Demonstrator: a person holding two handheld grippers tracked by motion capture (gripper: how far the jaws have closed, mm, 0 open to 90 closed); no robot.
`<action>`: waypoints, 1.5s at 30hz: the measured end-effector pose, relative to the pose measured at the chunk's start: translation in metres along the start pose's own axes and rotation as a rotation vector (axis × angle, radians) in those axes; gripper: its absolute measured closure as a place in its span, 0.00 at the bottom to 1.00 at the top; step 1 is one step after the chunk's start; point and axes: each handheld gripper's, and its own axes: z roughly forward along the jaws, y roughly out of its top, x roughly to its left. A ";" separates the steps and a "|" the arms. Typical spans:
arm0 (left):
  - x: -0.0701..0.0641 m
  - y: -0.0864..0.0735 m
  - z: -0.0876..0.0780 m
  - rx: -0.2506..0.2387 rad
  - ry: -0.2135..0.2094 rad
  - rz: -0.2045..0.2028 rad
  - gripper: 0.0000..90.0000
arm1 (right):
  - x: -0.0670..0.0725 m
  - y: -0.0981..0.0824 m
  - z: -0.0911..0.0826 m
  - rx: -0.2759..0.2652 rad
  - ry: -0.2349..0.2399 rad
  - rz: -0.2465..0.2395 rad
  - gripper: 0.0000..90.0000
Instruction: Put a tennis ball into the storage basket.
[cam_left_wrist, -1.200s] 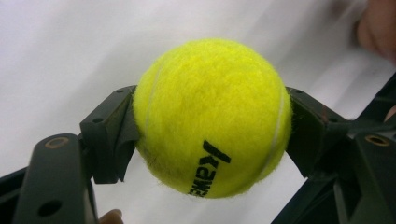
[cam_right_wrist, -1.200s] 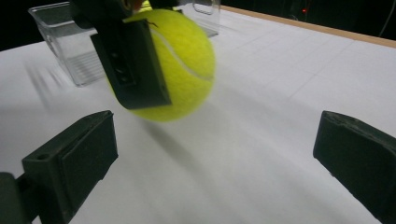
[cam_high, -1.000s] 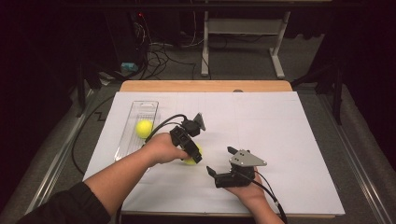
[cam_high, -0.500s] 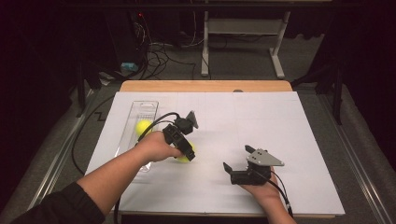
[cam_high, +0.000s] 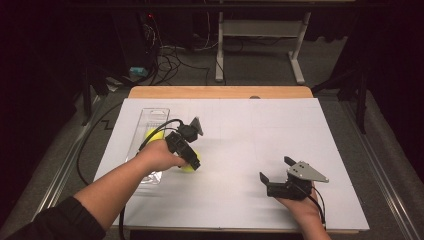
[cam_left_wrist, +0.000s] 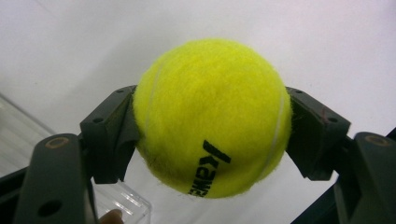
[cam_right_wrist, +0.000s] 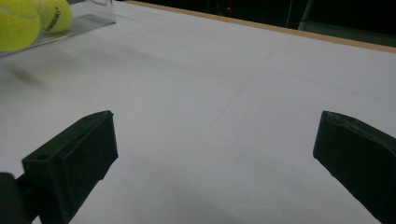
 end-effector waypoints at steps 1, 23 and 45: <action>0.001 -0.001 -0.001 0.001 0.006 0.001 0.30 | -0.002 -0.001 -0.002 -0.001 -0.003 0.002 0.00; 0.010 -0.010 -0.021 0.011 0.021 -0.012 0.30 | -0.010 -0.004 -0.012 -0.009 -0.025 0.012 0.00; 0.027 -0.017 -0.057 -0.009 0.044 -0.054 0.30 | -0.009 -0.004 -0.012 -0.009 -0.020 0.009 0.00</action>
